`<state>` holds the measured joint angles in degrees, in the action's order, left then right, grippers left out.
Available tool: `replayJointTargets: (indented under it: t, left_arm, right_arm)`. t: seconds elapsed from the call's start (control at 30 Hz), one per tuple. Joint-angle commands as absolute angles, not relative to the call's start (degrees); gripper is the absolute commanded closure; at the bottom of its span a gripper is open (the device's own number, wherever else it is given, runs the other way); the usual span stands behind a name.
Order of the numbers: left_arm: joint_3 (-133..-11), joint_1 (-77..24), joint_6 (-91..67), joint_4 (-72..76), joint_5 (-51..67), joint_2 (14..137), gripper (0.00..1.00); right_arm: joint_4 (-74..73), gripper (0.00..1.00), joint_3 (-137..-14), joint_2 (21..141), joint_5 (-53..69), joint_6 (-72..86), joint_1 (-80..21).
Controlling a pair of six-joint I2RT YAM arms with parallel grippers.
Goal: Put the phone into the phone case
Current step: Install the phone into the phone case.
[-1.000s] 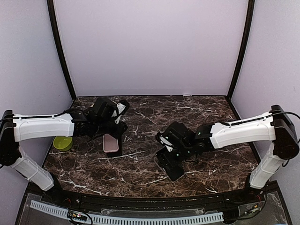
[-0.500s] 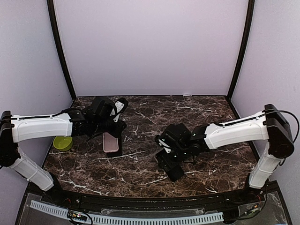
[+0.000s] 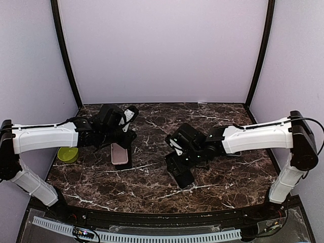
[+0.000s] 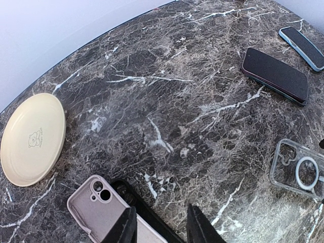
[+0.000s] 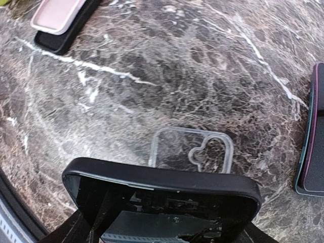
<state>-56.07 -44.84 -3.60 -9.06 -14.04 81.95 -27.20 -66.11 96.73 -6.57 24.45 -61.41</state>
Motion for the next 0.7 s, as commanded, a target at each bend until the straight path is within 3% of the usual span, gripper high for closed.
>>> replayJointTargets:
  t: [0.0, 0.47, 0.67]
  left_arm:
    - [-55.5, -44.5, -2.9, -9.0, -14.0, 80.2, 0.65]
    - [-55.5, -44.5, -2.7, -9.0, -13.7, 80.7, 0.65]
    - [-55.6, -44.5, -2.7, -9.3, -13.3, 81.1, 0.65]
  right_arm:
    - [-23.5, 0.84, -65.0, 97.9, -8.5, 26.5, -59.9]
    - [-24.6, 0.85, -62.5, 102.4, -4.3, 28.5, -59.0]
    - [-26.5, 0.8, -64.2, 103.8, -3.6, 27.4, -59.1]
